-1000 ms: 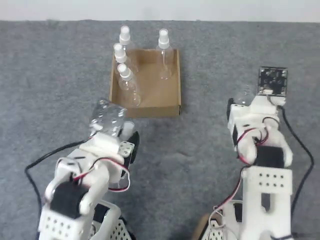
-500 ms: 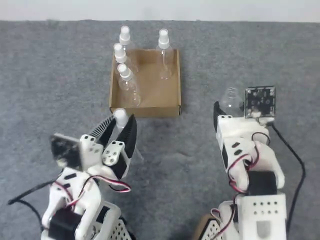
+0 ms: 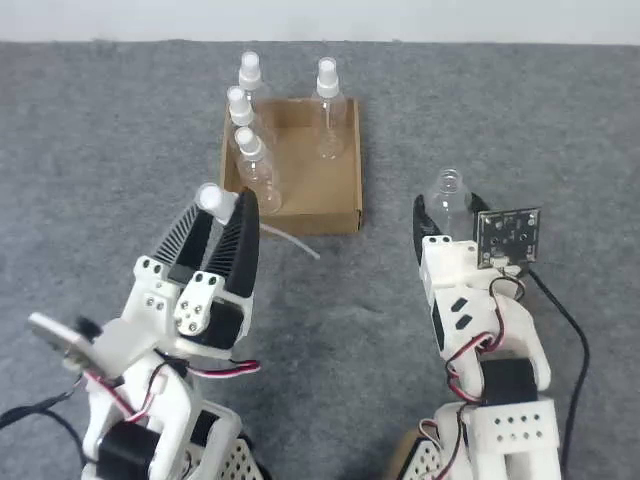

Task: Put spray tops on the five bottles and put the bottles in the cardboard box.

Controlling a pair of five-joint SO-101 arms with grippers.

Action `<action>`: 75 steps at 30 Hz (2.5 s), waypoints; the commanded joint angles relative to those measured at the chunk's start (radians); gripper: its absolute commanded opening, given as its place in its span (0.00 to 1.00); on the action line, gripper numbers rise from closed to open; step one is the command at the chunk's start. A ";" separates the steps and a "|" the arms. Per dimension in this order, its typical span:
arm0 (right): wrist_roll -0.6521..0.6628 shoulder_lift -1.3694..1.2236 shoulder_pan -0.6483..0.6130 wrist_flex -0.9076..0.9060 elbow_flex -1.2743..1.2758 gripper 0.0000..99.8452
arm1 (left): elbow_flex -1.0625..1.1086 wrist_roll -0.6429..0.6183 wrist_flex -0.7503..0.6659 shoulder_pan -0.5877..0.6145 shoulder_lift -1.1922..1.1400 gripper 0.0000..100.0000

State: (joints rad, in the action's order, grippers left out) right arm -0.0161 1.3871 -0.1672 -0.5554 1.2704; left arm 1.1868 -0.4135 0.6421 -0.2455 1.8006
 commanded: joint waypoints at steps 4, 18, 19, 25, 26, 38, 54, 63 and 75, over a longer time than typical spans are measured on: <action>0.000 0.065 -0.010 0.028 0.008 0.01 | 0.001 -0.040 -0.052 0.006 0.025 0.01; 0.000 0.068 -0.010 0.065 0.035 0.01 | 0.030 -0.310 -0.051 0.166 0.025 0.01; 0.000 0.068 -0.010 0.076 0.040 0.01 | 0.036 -0.327 -0.052 0.187 0.025 0.01; 0.000 0.065 -0.012 0.193 0.094 0.01 | 0.064 -0.407 -0.052 0.284 0.025 0.01; 0.002 0.065 -0.012 0.214 0.103 0.01 | 0.065 -0.419 -0.052 0.298 0.025 0.01; 0.002 0.061 -0.105 0.272 0.141 0.01 | 0.085 -0.574 -0.054 0.370 0.025 0.01; 0.094 0.065 -0.208 0.271 0.181 0.01 | 0.116 -0.767 -0.052 0.423 0.025 0.01; 0.269 0.070 -0.348 0.271 0.247 0.01 | 0.114 -0.850 -0.054 0.540 0.025 0.01; 0.450 0.070 -0.395 0.272 0.267 0.01 | 0.119 -0.841 -0.046 0.534 0.025 0.01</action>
State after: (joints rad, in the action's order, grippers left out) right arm 0.3844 1.4300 -0.5585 -0.3069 1.5420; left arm 1.3142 -1.2559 0.6206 0.2869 1.8052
